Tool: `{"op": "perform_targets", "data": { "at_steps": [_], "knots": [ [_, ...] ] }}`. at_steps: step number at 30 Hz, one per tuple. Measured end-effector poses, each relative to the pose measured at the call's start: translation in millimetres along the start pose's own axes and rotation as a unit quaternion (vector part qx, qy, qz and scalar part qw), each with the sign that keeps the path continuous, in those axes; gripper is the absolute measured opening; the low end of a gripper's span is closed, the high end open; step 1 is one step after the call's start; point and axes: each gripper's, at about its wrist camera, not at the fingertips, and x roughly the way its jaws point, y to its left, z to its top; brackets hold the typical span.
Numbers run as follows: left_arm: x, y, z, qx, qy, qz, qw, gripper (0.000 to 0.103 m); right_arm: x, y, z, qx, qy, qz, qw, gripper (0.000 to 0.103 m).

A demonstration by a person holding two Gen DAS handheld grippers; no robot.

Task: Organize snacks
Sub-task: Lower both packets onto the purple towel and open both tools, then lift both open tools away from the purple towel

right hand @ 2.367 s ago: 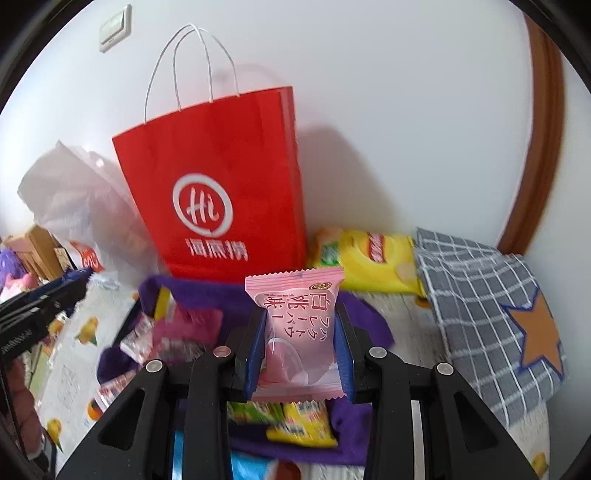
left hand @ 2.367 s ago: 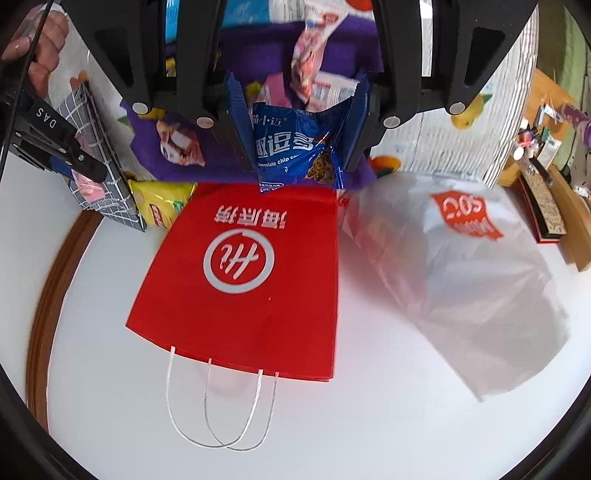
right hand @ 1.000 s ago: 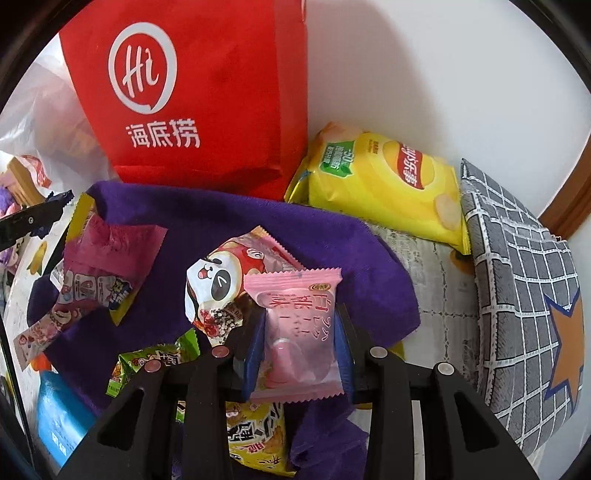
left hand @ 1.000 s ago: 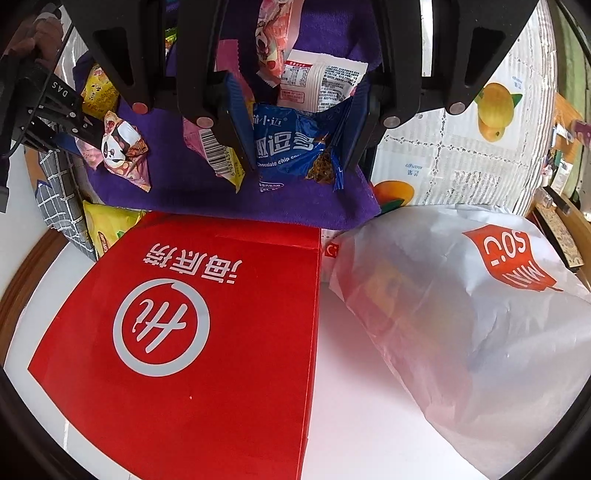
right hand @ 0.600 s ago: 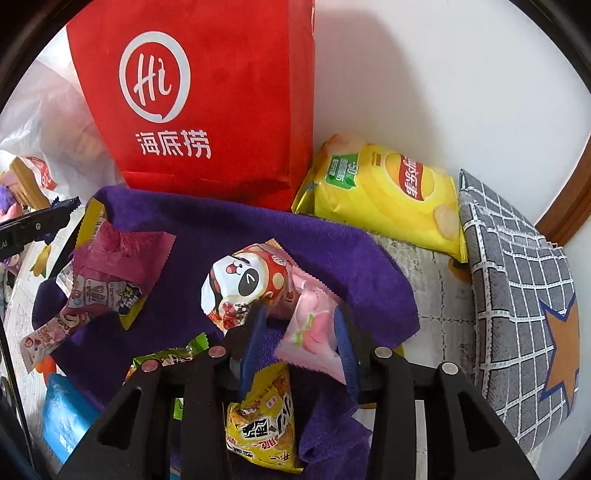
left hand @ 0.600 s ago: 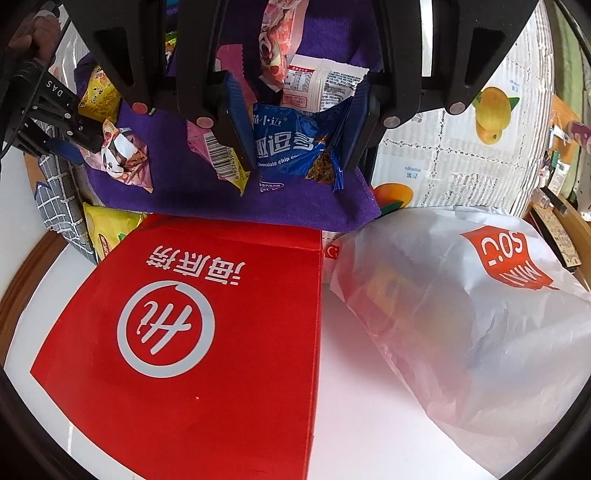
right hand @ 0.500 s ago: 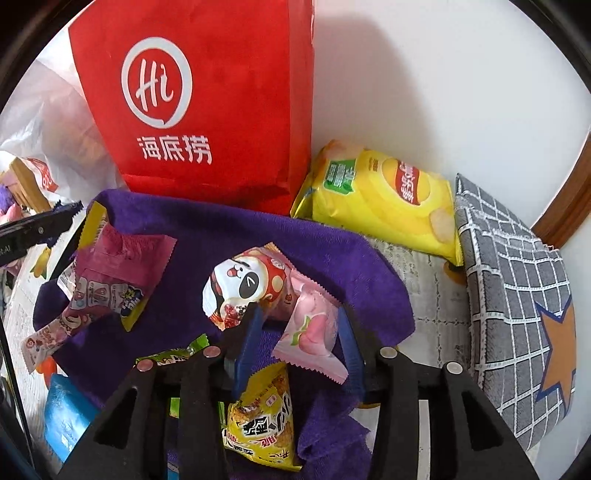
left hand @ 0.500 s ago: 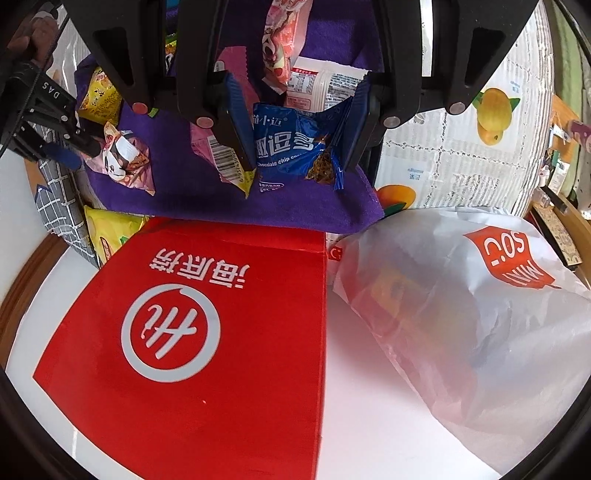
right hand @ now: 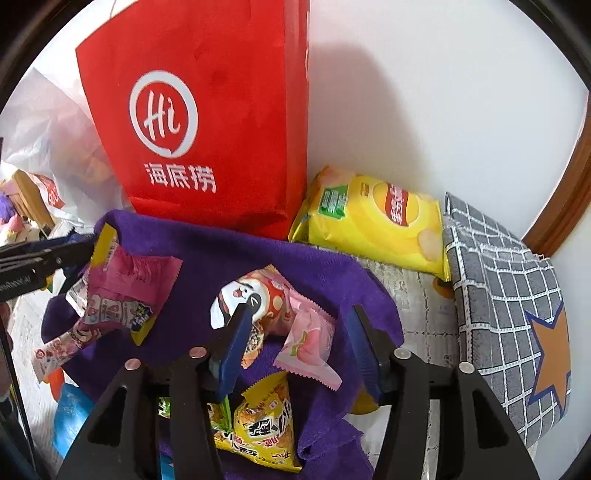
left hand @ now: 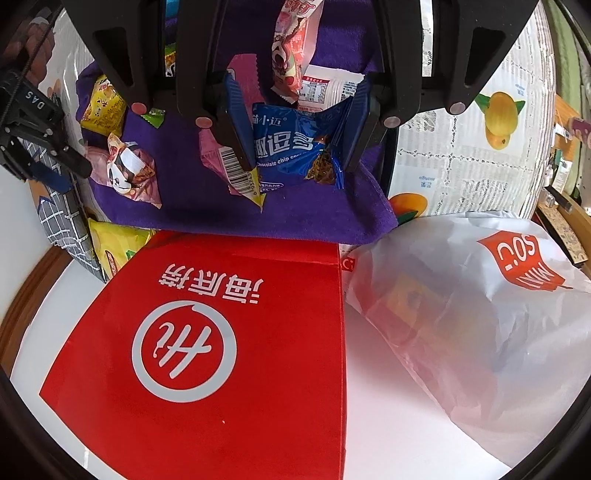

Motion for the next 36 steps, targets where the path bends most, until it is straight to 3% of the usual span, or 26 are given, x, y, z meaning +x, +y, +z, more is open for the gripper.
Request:
{"op": "perform_targets", "data": {
  "at_steps": [13,17,23,36],
  "knots": [
    [3,-5,-2,0.016,0.007,0.002,0.9998,0.048,-15,4,4,0.003,-0.030,0.001,1.000,0.060],
    [0,-9,-2,0.027,0.004,-0.002,0.9996,0.054,-15,6,5,0.000,-0.031,-0.001,1.000,0.060],
    [-8,-9,-1,0.027,-0.010,-0.011,0.9995,0.064,-17,8,4,-0.001,-0.032,-0.001,1.000,0.060],
    [-44,-13,1,0.023,-0.069,-0.055,0.9958,0.070,-33,17,7,0.005,-0.050,0.015,0.999,0.069]
  ]
}}
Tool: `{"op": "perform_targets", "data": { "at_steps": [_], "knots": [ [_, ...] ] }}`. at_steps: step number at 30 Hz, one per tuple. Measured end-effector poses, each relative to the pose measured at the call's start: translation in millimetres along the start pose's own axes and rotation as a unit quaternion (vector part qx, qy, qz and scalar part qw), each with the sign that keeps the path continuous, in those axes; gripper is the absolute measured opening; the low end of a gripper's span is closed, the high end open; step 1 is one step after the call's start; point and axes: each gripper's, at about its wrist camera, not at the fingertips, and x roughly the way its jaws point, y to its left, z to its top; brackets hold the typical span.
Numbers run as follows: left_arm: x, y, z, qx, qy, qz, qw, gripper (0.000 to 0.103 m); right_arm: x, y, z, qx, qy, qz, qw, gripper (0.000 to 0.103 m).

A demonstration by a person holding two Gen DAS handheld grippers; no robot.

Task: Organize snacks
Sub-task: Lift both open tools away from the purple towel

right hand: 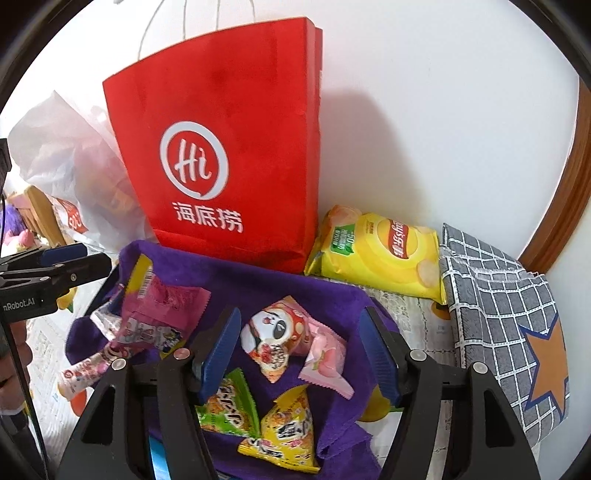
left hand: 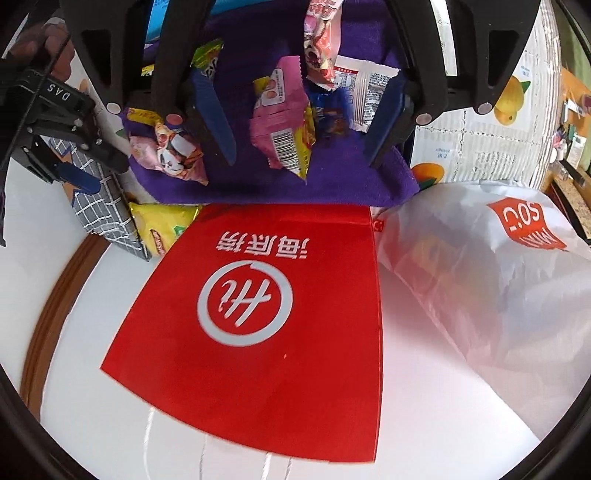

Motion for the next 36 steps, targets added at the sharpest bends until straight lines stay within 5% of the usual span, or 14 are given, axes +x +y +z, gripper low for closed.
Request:
{"op": "perform_targets", "data": {
  "at_steps": [12,20,25,30,36],
  "knots": [
    [-28,-5,3,0.009,-0.023,0.021,0.9995,0.070,-47,33,-5,-0.020,-0.048,-0.013,0.999,0.076],
    [-59,-4,3,0.005,-0.037,0.009,0.9993,0.070,-75,32,-61,0.003,-0.012,-0.026,1.000,0.075],
    [-95,-8,-3,0.019,-0.070,0.025,0.9970,0.070,-91,32,-102,0.030,0.026,-0.019,0.999,0.057],
    [-123,-11,-25,0.017,-0.076,-0.009,0.9970,0.070,-108,31,-135,0.054,0.026,-0.023,0.998,0.057],
    [-150,-12,-54,0.019,-0.087,0.001,0.9961,0.070,-125,30,-153,0.066,0.018,-0.023,0.997,0.057]
  ]
}}
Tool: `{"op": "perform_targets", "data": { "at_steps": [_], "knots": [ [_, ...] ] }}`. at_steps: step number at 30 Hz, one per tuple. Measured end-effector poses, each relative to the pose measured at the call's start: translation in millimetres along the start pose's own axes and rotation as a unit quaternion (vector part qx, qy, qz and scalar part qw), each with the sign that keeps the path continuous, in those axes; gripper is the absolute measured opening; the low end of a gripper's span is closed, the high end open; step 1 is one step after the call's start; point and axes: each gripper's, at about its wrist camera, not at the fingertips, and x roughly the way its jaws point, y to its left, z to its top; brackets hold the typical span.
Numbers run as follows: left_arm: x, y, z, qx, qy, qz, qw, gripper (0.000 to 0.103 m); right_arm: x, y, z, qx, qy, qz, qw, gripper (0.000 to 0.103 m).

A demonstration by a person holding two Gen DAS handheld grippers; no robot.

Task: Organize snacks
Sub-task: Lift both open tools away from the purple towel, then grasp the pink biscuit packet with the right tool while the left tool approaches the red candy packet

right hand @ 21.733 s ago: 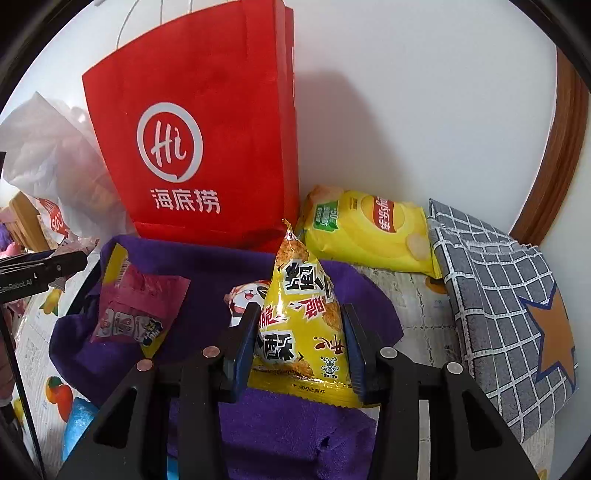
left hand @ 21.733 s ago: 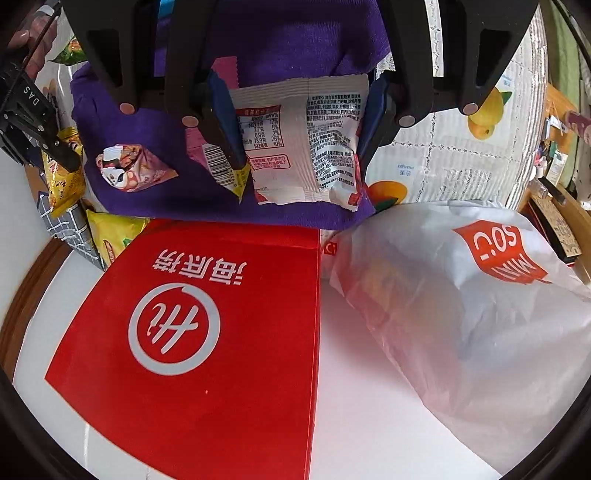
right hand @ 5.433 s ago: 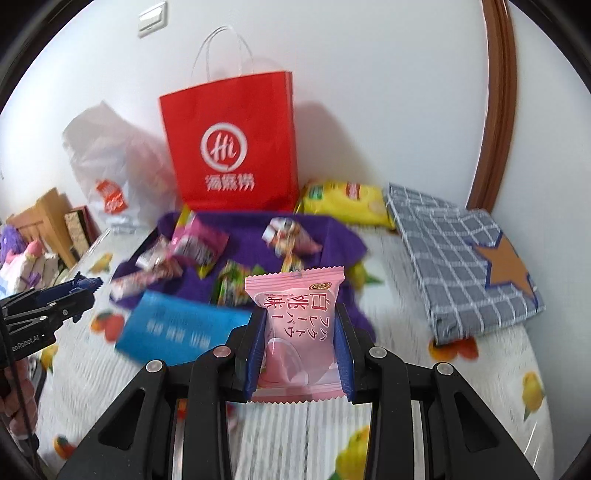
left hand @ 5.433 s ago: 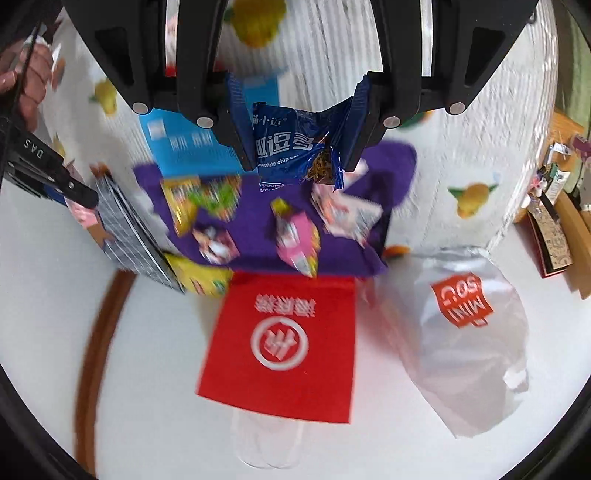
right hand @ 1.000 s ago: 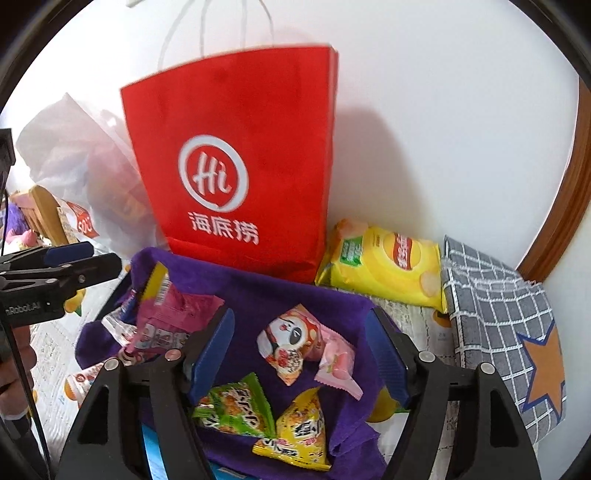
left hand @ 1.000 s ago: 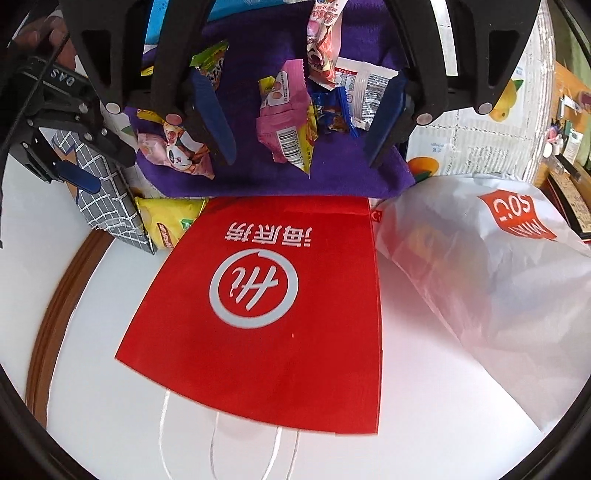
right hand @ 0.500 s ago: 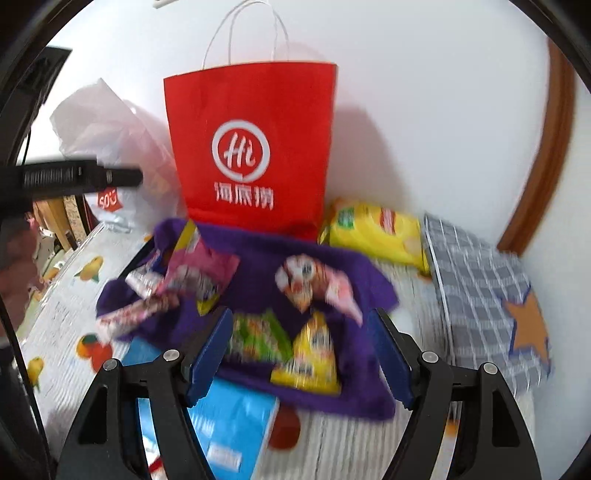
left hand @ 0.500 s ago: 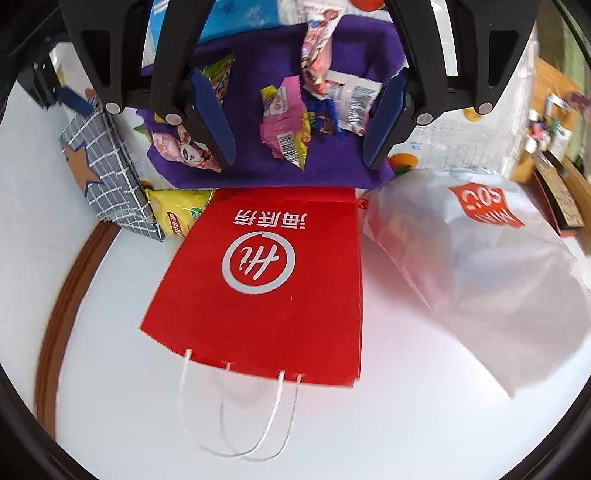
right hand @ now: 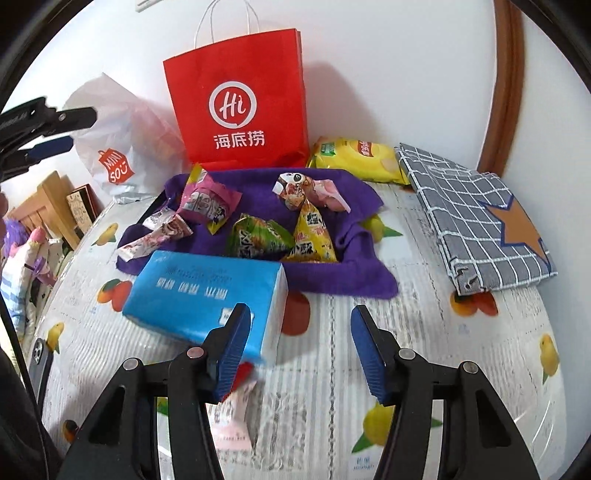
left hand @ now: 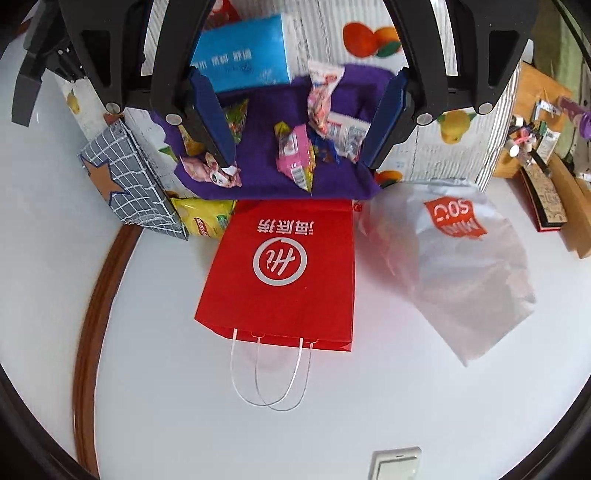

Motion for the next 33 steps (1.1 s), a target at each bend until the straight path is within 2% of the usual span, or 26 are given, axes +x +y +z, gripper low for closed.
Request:
{"op": "perform_targets", "data": {
  "at_steps": [7,15,19,22,33],
  "knots": [
    [-30,-1,-24,-0.003,-0.010,0.003,0.9999,0.070,-20,6,-13,-0.002,-0.015,-0.008,1.000,0.058],
    [-50,-1,-54,-0.003,-0.002,0.007,1.0000,0.070,-38,19,-32,-0.019,-0.038,-0.025,0.999,0.058],
    [-56,0,-68,-0.004,0.003,0.007,1.0000,0.070,-42,22,-35,-0.015,-0.036,-0.003,0.999,0.058],
    [-57,4,-77,-0.010,0.016,-0.007,0.9998,0.070,-42,26,-38,-0.017,-0.033,-0.002,0.999,0.058],
    [-52,15,-109,-0.026,0.045,-0.005,0.9986,0.070,-35,36,-51,-0.017,-0.021,0.017,0.999,0.058]
  ]
}}
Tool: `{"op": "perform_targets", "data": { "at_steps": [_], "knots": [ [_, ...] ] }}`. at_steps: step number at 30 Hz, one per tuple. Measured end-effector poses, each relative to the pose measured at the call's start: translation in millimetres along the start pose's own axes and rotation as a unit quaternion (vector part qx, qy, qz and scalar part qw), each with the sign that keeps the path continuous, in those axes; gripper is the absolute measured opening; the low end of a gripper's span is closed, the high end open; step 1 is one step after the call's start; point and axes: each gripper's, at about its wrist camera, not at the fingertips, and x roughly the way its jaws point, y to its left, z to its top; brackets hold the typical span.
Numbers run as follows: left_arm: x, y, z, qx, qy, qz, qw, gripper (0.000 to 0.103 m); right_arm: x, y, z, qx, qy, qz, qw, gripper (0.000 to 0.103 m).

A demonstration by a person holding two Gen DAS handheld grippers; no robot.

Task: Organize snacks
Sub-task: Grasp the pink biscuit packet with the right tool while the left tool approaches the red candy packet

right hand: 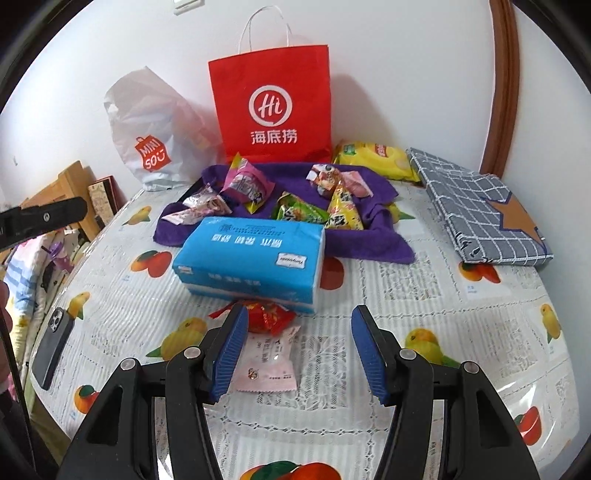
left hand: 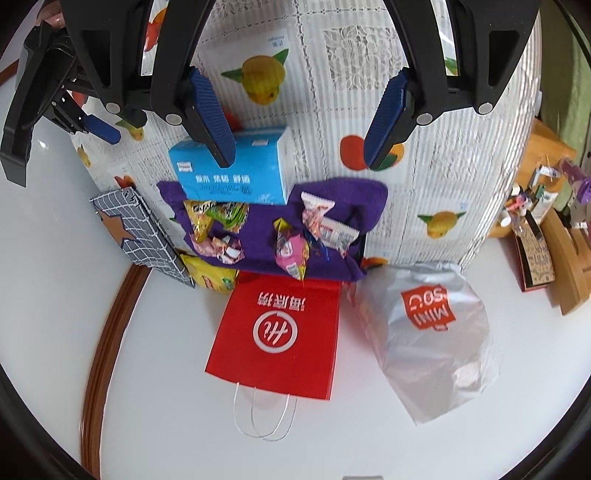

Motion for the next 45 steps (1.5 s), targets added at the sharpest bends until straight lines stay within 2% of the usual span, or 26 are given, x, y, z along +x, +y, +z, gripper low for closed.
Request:
{"op": "perform_targets", "data": {
  "at_steps": [14,16,29,35,41,45],
  "knots": [
    [19,24,-16,-0.020,0.029,0.003,0.9994,0.070,41,19,-12,-0.012,0.052,0.020,0.998,0.061],
    [23,27,-18,-0.019,0.033,0.002,0.9993,0.070,50,23,-15,-0.017,0.062,0.025,0.998,0.065],
    [47,28,-26,-0.013,0.058,0.001,0.9982,0.070,88,30,-32,-0.023,0.106,0.029,0.994,0.065],
    [60,25,-30,-0.014,0.074,0.000,0.9972,0.070,89,32,-35,-0.044,0.090,0.018,0.995,0.066],
    [68,19,-32,-0.007,0.083,-0.001,0.9966,0.070,92,29,-32,-0.032,0.081,0.015,0.996,0.066],
    [72,15,-34,-0.003,0.089,0.001,0.9961,0.070,91,32,-33,-0.044,0.074,0.002,0.996,0.055]
  ]
}}
